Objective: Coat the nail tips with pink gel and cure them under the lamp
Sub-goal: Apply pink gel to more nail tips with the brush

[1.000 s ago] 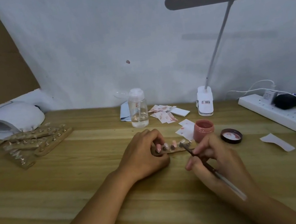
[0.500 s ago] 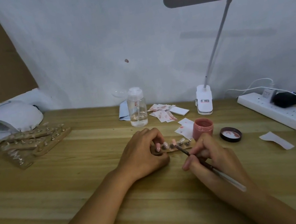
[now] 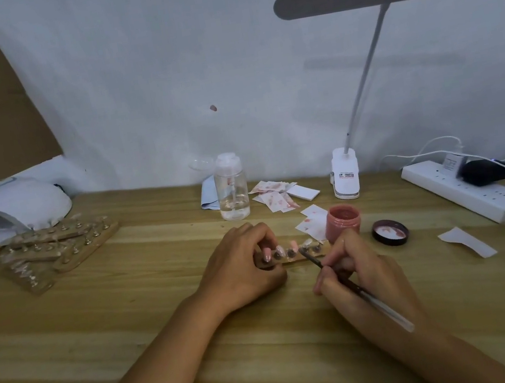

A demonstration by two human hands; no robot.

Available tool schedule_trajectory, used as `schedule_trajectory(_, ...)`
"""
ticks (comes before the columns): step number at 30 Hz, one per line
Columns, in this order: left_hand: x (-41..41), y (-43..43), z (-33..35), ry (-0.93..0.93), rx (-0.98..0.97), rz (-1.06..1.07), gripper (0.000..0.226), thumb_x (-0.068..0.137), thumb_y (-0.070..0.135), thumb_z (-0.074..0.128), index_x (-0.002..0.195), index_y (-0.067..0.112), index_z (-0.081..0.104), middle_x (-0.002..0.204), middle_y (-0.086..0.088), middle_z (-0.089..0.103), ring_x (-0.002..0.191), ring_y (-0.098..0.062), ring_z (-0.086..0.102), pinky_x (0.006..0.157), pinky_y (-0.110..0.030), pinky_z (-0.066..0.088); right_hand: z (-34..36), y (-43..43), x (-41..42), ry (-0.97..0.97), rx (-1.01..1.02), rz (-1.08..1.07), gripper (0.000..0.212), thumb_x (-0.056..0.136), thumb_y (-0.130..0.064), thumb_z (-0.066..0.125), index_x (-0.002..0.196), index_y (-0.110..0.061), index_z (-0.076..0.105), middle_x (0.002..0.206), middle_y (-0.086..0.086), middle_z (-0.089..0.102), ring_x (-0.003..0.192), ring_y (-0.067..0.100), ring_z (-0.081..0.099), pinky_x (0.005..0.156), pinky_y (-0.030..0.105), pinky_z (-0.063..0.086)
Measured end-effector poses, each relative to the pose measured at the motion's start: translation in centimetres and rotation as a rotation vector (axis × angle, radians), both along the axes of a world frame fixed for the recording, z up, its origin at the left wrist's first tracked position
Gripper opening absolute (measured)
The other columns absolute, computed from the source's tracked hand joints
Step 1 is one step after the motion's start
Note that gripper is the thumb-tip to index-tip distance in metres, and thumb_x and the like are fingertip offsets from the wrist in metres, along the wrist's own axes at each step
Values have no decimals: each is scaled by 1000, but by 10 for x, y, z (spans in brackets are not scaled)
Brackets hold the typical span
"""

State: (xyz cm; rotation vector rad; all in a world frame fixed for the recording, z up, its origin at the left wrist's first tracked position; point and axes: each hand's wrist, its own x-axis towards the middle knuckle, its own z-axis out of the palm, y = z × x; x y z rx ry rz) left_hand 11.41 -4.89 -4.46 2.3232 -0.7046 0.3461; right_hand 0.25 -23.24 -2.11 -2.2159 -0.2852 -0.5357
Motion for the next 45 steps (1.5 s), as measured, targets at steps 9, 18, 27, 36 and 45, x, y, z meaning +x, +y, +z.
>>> schedule_trajectory(9,-1,0,-1,-11,1,-3,26,58,50,58,82,39,55,87,23,53,81,-1,50,66,-25,44,-2,-1,2,-192,-28,-64,22,89,-19,59,98,-36,47,76,-12,69,69,6,64,63,30,51)
schedule_trajectory(18,-1,-1,1,-60,42,12,25,60,50,55,82,38,54,85,19,53,83,-1,48,67,-25,44,-7,-12,24,-311,-239,-240,41,74,-10,78,108,-17,55,96,-7,61,87,14,60,75,37,52)
schedule_trajectory(27,-4,-2,5,-81,68,2,20,65,42,61,84,38,54,77,18,51,83,-2,48,67,-24,42,2,-11,49,-134,-501,-138,36,79,-28,72,109,-20,53,98,-6,61,105,17,53,88,36,45)
schedule_trajectory(36,-4,-4,7,-103,97,15,20,66,39,63,83,40,52,76,17,51,79,-4,49,69,-26,42,-3,-8,49,-234,-552,-179,26,79,-15,69,103,-15,59,85,-4,63,97,24,57,90,34,40)
schedule_trajectory(45,-1,-5,7,40,41,84,33,57,53,56,83,34,61,78,14,59,79,-3,56,79,-34,50,1,-12,41,-349,-523,-115,34,70,-4,74,101,-10,61,94,3,63,96,22,58,90,28,39)
